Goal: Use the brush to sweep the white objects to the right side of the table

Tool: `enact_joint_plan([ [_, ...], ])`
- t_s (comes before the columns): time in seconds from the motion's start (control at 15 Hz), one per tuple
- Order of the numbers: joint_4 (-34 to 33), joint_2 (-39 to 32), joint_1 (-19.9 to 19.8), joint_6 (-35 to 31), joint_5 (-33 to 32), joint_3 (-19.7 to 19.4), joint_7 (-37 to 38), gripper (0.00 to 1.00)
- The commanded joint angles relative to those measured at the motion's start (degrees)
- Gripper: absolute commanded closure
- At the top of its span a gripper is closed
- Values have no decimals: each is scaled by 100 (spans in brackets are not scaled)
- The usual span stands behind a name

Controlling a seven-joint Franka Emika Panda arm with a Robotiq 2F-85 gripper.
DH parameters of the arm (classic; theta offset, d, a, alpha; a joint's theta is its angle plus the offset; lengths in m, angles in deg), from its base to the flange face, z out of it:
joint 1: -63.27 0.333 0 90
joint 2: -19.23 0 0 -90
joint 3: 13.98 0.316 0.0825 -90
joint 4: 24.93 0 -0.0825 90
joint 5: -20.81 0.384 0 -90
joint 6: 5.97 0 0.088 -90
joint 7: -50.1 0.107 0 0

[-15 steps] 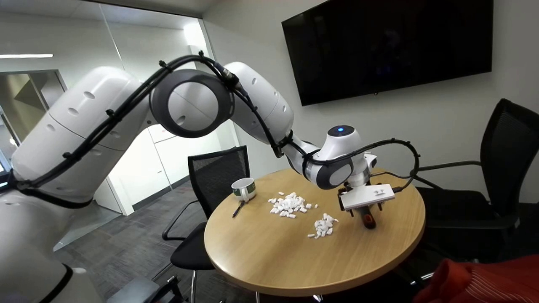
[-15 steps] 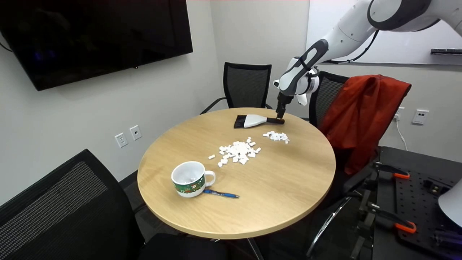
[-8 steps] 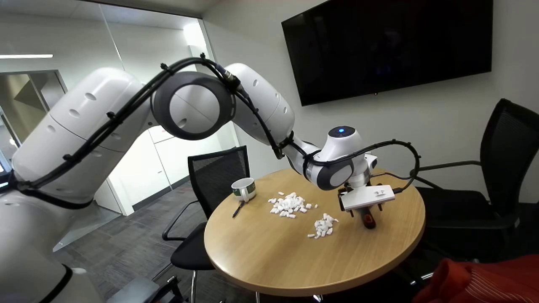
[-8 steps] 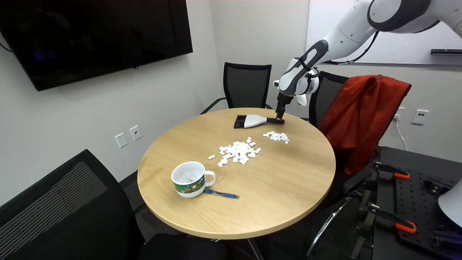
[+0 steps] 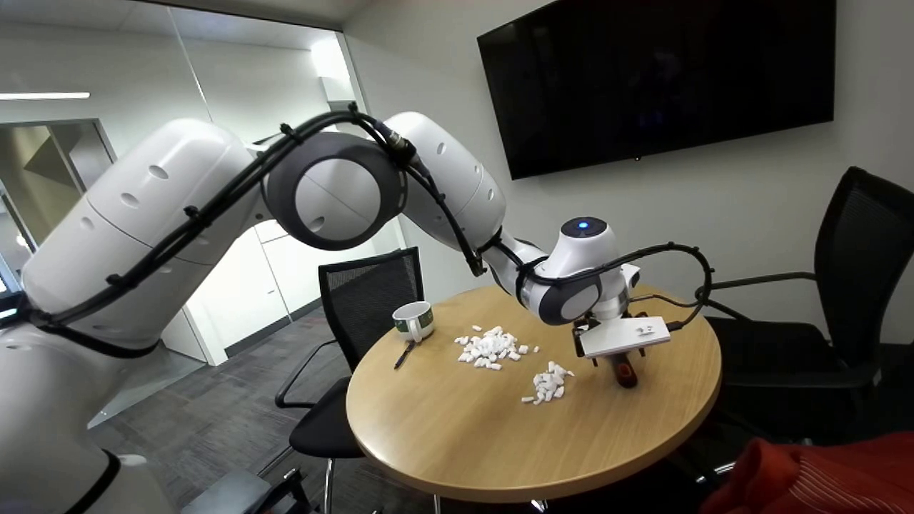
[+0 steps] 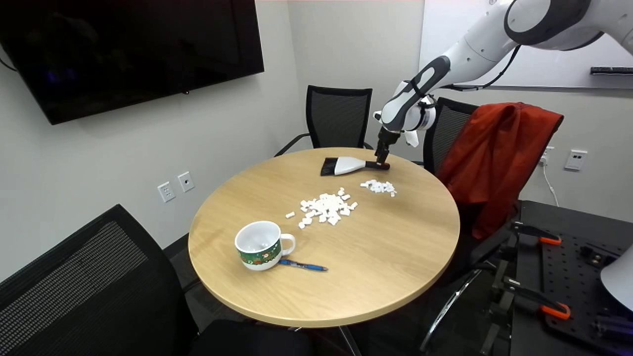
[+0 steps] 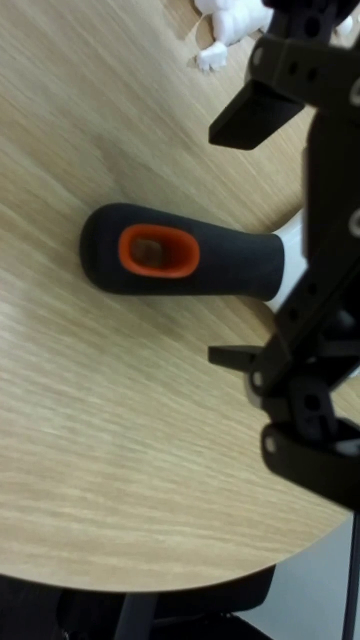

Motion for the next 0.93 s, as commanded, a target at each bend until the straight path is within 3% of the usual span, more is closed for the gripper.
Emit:
enact_joint_plan([
  [0.0,-263,-151,-153,17,41,149,-184,0],
  [0.87,-1056,-727,-229,368,36,389,-309,0],
])
